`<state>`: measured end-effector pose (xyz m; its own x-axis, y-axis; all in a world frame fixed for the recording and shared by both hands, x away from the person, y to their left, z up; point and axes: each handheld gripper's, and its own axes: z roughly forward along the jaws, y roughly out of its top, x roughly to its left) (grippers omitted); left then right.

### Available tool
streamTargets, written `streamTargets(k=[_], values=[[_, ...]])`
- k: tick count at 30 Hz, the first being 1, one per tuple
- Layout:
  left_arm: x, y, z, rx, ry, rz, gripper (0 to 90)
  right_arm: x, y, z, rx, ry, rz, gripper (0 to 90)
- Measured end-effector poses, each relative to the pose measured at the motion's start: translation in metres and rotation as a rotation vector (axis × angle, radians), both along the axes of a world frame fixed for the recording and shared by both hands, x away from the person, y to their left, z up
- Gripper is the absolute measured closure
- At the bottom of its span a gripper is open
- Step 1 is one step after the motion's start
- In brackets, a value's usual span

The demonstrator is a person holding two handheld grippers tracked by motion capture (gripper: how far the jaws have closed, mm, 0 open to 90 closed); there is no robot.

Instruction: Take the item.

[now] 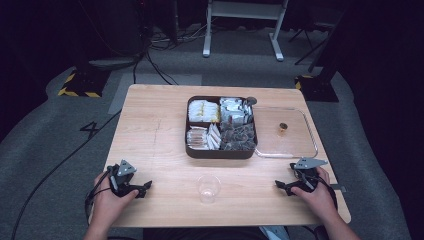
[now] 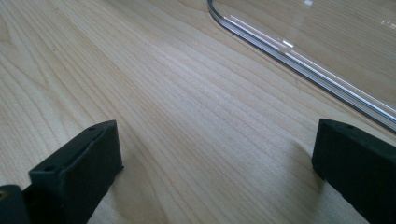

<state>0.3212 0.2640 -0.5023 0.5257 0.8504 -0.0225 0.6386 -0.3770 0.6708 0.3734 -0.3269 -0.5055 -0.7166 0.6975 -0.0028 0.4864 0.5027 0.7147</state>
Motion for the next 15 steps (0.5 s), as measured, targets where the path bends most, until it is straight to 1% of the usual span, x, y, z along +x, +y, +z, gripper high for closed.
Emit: streamTargets(k=[1,2,4,5,7,8,9,10,11,12,13,14,15], values=[[-0.002,0.000,0.002,0.008,0.007,-0.003,16.7,0.000,0.000,0.000,0.000,0.000,0.000,1.9],[-0.004,-0.001,0.004,0.013,0.027,0.003,19.3,0.000,0.000,0.000,0.000,0.000,0.000,2.0],[-0.010,-0.005,0.010,0.017,0.045,-0.012,24.8,0.000,0.000,0.000,0.000,-0.001,0.000,2.2],[-0.010,-0.005,0.010,0.017,0.045,-0.012,25.5,0.000,0.000,0.000,0.000,-0.001,0.000,2.2],[-0.014,-0.008,0.016,0.008,0.027,0.008,25.5,-0.001,0.000,0.000,0.003,-0.003,-0.002,3.6],[-0.015,-0.010,0.020,0.006,0.032,0.012,26.4,-0.001,-0.001,0.000,0.004,-0.004,-0.003,4.6],[-0.016,-0.010,0.024,0.006,0.029,0.013,30.0,-0.001,-0.001,0.000,0.005,-0.006,-0.007,6.1],[-0.018,-0.011,0.029,-0.009,0.018,0.022,33.1,-0.002,-0.002,0.001,0.010,-0.009,-0.012,8.4],[-0.019,-0.013,0.034,-0.033,0.000,0.029,34.7,-0.002,-0.002,0.001,0.015,-0.015,-0.014,13.0],[-0.020,-0.014,0.039,-0.064,-0.009,0.039,36.3,-0.003,-0.003,0.001,0.024,-0.022,-0.012,18.0],[-0.021,-0.015,0.044,-0.097,-0.022,0.050,37.6,-0.003,-0.003,0.002,0.028,-0.028,-0.010,19.3],[-0.021,-0.017,0.049,-0.114,-0.041,0.056,37.3,-0.004,-0.003,0.002,0.028,-0.029,-0.009,20.0],[-0.021,-0.019,0.054,-0.105,-0.055,0.058,31.7,-0.005,-0.003,0.002,0.032,-0.029,-0.008,21.6]])
